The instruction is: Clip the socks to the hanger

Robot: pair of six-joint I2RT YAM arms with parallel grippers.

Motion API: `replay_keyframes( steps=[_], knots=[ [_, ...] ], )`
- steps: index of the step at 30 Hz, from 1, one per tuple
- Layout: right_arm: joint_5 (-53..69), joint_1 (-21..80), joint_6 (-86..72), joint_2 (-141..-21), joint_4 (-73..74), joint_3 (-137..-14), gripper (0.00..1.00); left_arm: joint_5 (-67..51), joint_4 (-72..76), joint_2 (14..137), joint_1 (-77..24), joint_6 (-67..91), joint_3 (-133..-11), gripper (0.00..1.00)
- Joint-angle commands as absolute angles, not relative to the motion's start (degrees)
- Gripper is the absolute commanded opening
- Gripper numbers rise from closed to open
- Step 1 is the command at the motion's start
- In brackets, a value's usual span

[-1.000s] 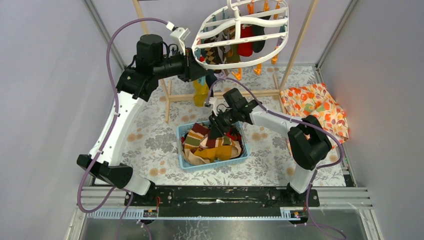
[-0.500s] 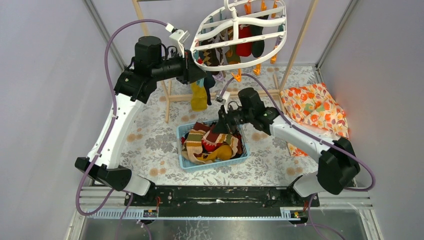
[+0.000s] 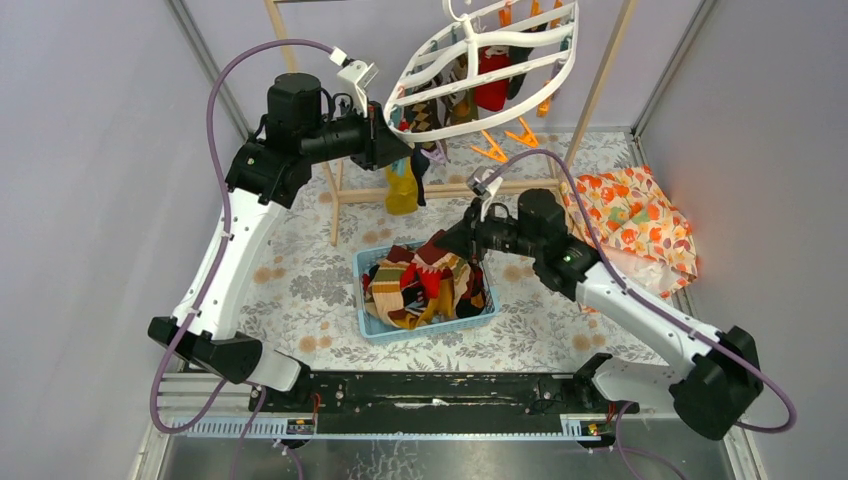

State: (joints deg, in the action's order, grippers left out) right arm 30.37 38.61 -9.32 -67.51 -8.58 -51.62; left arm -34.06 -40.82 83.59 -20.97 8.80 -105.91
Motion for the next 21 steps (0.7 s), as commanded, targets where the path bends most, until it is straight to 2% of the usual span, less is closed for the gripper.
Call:
replay_keyframes(
  steps=[1, 8, 13, 18, 21],
  knots=[
    [27.9, 38.5, -15.4, -62.7, -21.7, -49.4, 0.0, -34.6, -43.6, 81.8, -21.2, 6.7, -105.7, 0.05],
    [30.3, 38.4, -21.8, -61.7, -28.8, -47.3, 0.0, -34.5, -43.6, 82.4, -21.1, 6.6, -105.6, 0.03],
    [30.9, 38.4, -21.2, -63.4, -25.3, -46.7, 0.0, -35.1, -43.9, 82.9, -20.8, 6.8, -106.7, 0.03],
    [32.0, 38.4, -23.7, -67.6, -28.4, -40.4, 0.05, -35.0, -43.9, 82.5, -20.5, 6.4, -106.3, 0.02],
    [31.4, 38.4, -25.2, -70.7, -31.2, -37.1, 0.12, -35.0, -43.9, 82.5, -20.4, 6.3, -106.0, 0.02]
  ],
)
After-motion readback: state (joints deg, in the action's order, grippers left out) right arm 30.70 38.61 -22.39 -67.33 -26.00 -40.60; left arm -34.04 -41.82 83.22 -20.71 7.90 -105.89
